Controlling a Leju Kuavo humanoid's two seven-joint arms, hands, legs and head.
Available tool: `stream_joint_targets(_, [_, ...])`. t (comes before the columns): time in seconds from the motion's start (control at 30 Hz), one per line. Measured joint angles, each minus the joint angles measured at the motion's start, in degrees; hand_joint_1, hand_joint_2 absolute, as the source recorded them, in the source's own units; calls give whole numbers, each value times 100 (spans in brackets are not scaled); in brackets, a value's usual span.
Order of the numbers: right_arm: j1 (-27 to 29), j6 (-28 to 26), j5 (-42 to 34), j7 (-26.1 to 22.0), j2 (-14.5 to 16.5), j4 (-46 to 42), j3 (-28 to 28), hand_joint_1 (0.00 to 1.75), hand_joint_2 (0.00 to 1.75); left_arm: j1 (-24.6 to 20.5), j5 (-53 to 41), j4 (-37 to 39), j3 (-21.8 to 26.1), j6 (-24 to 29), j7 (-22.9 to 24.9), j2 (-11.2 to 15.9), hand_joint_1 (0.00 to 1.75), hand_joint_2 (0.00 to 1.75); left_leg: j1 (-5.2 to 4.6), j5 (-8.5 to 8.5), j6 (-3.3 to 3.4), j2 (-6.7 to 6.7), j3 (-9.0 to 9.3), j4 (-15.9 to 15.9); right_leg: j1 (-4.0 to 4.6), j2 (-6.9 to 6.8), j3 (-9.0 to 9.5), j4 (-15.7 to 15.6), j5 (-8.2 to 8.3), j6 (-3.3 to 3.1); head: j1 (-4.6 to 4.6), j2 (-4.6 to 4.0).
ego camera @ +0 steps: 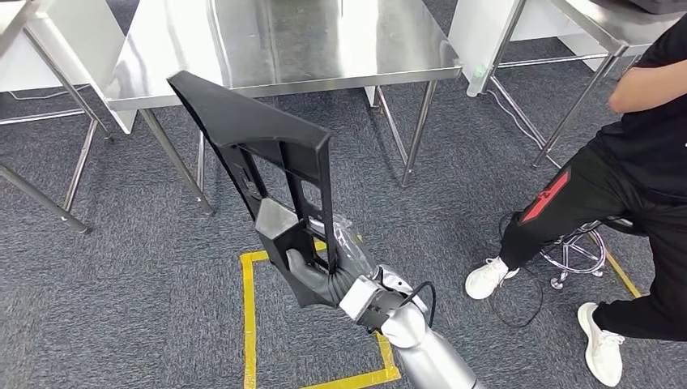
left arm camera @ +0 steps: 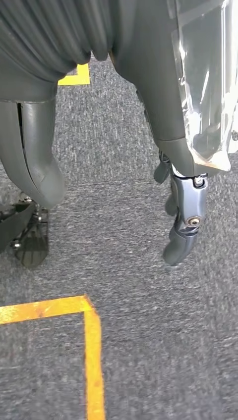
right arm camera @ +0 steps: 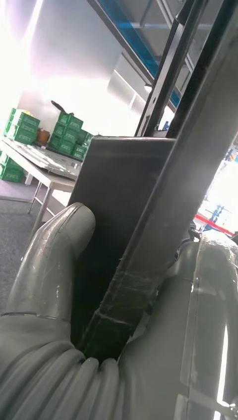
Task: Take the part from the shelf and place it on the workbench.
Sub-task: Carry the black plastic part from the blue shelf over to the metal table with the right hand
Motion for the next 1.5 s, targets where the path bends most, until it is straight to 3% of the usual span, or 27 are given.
stream_joint_targets(0.33, [-13, -49, 61, 62, -1, 2, -3, 175, 175, 1, -51, 0, -2, 9, -10, 0, 0, 175, -62, -2, 93, -24, -17, 12, -40, -7, 18, -60, 41, 96, 0, 0])
stream_joint_targets(0.47, [-30, -73, 82, 80, 14, 4, -8, 175, 175, -2, -60, 0, -4, 22, -8, -1, 0, 175, -31, 21, 220, -34, 11, -50, -109, -20, 27, -88, 52, 194, -3, 0])
stream_joint_targets(0.53, [-45, -79, 83, 84, 15, 5, -14, 175, 175, -7, -63, 0, -5, 26, -7, -11, 0, 175, 21, 80, 261, -35, 63, -142, -96, 36, -131, 245, -127, 171, 7, 0])
stream_joint_targets(0.6, [-46, -82, 83, 86, 3, 15, -21, 175, 175, -11, -63, 0, -6, 27, -5, -17, 0, 175, 36, 99, 277, -50, 70, -163, -120, 98, -499, 1008, -455, 133, 10, 0])
stream_joint_targets(0.67, [-38, -83, 83, 88, -17, 34, -27, 175, 175, -8, -63, 0, -7, 27, -4, -20, 0, 175, 47, 102, 260, -78, 65, -160, -157, 118, -775, 1558, -613, 173, 11, 0])
stream_joint_targets(0.7, [-36, -83, 83, 89, -25, 42, -29, 175, 175, -6, -63, 0, -7, 26, -3, -22, 0, 175, 63, 100, 236, -94, 64, -154, -182, 120, -762, 1517, -558, 231, 11, 0])
stream_joint_targets(0.77, [-36, -84, 84, 90, -32, 50, -29, 175, 175, -7, -63, 0, -7, 23, 0, -28, 0, 175, 108, 77, 145, -132, 59, -112, -258, 123, -425, 825, -260, 391, 13, 0])
stream_joint_targets(0.8, [-40, -85, 87, 92, -30, 53, -28, 175, 175, -8, -66, -1, -7, 22, 5, -26, 0, 175, 119, 50, 80, -151, 47, -74, -276, 135, -242, 455, -132, 439, 20, 0])
stream_joint_targets(0.83, [-42, -88, 95, 93, -30, 56, -27, 175, 175, -8, -71, -2, -7, 22, 11, -21, 0, 175, 121, 27, 17, -164, 35, -40, -283, 147, -110, 197, -51, 434, 23, 0])
stream_joint_targets(0.9, [-44, -110, 122, 98, -27, 62, -27, 175, 175, -6, -97, -3, -8, 28, 28, -10, 0, 175, 119, 9, -76, -176, 16, -17, -259, 170, -62, 94, -27, 317, 26, 0])
stream_joint_targets(0.97, [-42, -139, 160, 99, -25, 63, -27, 175, 175, -2, -126, -2, -9, 33, 55, -7, 0, 175, 158, 9, -124, -165, 7, -13, -258, 171, -67, 108, -11, 198, 19, 0])
stream_joint_targets(1.03, [-42, -154, 185, 100, -20, 62, -27, 175, 175, -4, -142, -2, -9, 38, 96, -3, 0, 175, 185, -153, -147, -108, -117, 257, -247, 168, -58, 104, -4, 118, 16, 0])
stream_joint_targets(1.13, [-45, -163, 194, 103, -17, 63, -25, 175, 175, -8, -156, -2, -11, 43, 132, -3, 0, 175, 181, -435, -151, -61, -363, 774, -220, 161, -51, 103, -11, 74, 13, 0])
stream_joint_targets(1.2, [-45, -164, 195, 104, -17, 63, -25, 175, 175, -8, -158, -2, -11, 43, 132, -3, 0, 175, 181, -457, -151, -61, -388, 825, -217, 160, -51, 103, -11, 70, 12, 0])
stream_joint_targets(1.27, [-45, -165, 201, 105, -17, 63, -25, 175, 175, -7, -158, -2, -11, 43, 134, -2, 0, 175, 181, -560, -152, -61, -525, 1085, -201, 155, -52, 104, -17, 49, 12, 0])
stream_joint_targets(1.3, [-45, -167, 203, 109, -17, 63, -25, 175, 175, -3, -158, -2, -11, 42, 134, 1, 0, 175, 174, -584, -136, -60, -651, 1285, -175, 153, -44, 104, -28, 29, 12, 0])
stream_joint_targets(1.33, [-53, -171, 204, 113, -16, 63, -25, 175, 175, -3, -158, -2, -11, 41, 134, 12, 0, 175, 135, -451, -49, -47, -598, 1117, -137, 150, -15, 102, -55, 2, 14, 0])
stream_joint_targets(1.43, [-97, -189, 201, 123, -16, 63, -25, 175, 175, -13, -176, -4, -13, 33, 132, 41, 0, 175, -19, 45, 183, -2, -203, 152, -60, 147, 47, 87, -136, 2, 16, 0])
stream_joint_targets(1.5, [-121, -195, 201, 130, -11, 58, -24, 175, 175, -11, -185, -5, -14, 29, 131, 44, 0, 175, -24, 52, 190, -15, -150, 60, -56, 134, 63, 57, -157, 60, 14, 0])
